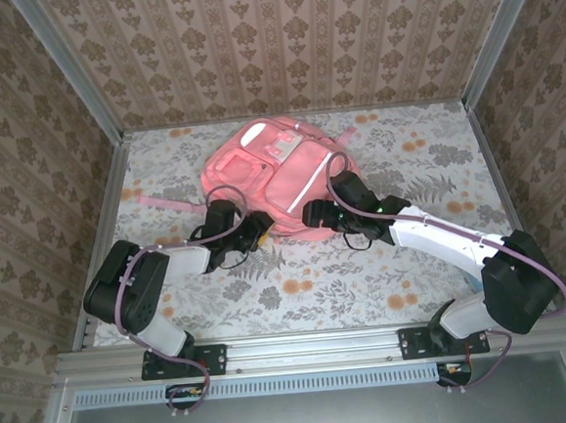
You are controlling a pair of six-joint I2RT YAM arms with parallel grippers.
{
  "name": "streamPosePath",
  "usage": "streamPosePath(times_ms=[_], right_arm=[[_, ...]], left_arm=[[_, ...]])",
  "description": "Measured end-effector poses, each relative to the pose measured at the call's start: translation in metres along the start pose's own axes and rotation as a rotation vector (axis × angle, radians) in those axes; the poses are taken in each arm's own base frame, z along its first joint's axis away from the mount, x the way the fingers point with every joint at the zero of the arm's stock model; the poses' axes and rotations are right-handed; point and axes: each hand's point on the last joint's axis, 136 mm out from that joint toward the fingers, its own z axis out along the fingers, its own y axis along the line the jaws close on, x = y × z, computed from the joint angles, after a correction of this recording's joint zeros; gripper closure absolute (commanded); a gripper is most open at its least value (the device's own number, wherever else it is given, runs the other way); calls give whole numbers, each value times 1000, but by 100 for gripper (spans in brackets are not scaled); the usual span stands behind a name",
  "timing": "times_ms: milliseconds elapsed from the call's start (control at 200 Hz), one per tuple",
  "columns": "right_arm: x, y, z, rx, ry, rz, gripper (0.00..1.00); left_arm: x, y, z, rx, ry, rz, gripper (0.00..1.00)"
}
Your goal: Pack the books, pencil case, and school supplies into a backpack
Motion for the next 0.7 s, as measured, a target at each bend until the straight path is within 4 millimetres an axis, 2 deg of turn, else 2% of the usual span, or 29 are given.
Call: streamPosePath(times_ms=[220, 395, 530, 695], right_arm=[[2, 2, 0, -3, 3, -7, 15], [13, 11, 0, -14, 19, -49, 18], [23, 18, 4, -1, 29, -107, 24], [36, 25, 9, 14, 38, -181, 34]], left_arm=[[-1, -3, 4, 21, -5, -27, 69], [-2, -4, 5, 29, -6, -42, 80], [2, -7, 6, 31, 4, -37, 87], [9, -21, 9, 50, 36, -18, 89]])
